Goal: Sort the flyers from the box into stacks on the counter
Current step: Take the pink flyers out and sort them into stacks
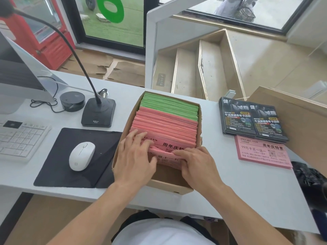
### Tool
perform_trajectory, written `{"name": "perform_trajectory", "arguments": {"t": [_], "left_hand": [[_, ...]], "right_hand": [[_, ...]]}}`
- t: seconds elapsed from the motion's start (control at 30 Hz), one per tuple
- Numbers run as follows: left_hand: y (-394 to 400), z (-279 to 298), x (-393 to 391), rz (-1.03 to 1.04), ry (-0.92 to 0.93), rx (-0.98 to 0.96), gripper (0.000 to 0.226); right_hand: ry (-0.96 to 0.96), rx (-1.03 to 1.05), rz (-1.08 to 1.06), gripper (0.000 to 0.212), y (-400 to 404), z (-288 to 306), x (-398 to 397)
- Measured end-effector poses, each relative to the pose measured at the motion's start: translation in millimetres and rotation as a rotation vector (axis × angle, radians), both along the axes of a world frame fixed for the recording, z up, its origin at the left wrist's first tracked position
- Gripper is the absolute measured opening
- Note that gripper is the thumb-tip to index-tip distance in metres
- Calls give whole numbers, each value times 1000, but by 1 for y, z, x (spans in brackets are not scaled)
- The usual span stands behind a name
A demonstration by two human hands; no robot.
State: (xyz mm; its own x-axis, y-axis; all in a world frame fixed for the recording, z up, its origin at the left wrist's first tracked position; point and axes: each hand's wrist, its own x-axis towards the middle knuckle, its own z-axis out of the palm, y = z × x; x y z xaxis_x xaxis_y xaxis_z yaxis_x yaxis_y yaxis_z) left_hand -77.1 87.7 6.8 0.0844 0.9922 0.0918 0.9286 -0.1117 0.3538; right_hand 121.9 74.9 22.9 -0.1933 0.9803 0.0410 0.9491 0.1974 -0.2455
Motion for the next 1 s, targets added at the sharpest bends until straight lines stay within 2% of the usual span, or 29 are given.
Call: {"name": "perform_trajectory", "arguments": {"t": [0.1,0.23,0.37,0.5,0.6,0.7,0.83,0.93,1.0], "left_hand": [[0,0,1,-1,-28,-27,32],[0,0,1,18,-72,-17,13],[0,1,1,29,-64,-2,12],[-5,21,-13,-132,-222,69,16],[-12,53,-25,-197,-193,42,13],[-11,71,-20,-238,-180,55,15],[-16,72,29,-435,-214,75,33],[-18,68,87,-575,-110,132,25],[-15,67,131,-662,-21,193,15]], "right_hand": [[51,11,-21,34,-4,2,-1],[15,70,-5,33,-1,2,-4],[36,63,28,29,1,0,-3],[258,199,64,32,-3,11,7],[469,276,112,32,-6,28,25],[671,187,73,30,-10,46,55],[784,26,-51,34,-22,65,113],[776,-168,-227,39,-34,53,172],[820,-199,-366,35,-49,42,209]]}}
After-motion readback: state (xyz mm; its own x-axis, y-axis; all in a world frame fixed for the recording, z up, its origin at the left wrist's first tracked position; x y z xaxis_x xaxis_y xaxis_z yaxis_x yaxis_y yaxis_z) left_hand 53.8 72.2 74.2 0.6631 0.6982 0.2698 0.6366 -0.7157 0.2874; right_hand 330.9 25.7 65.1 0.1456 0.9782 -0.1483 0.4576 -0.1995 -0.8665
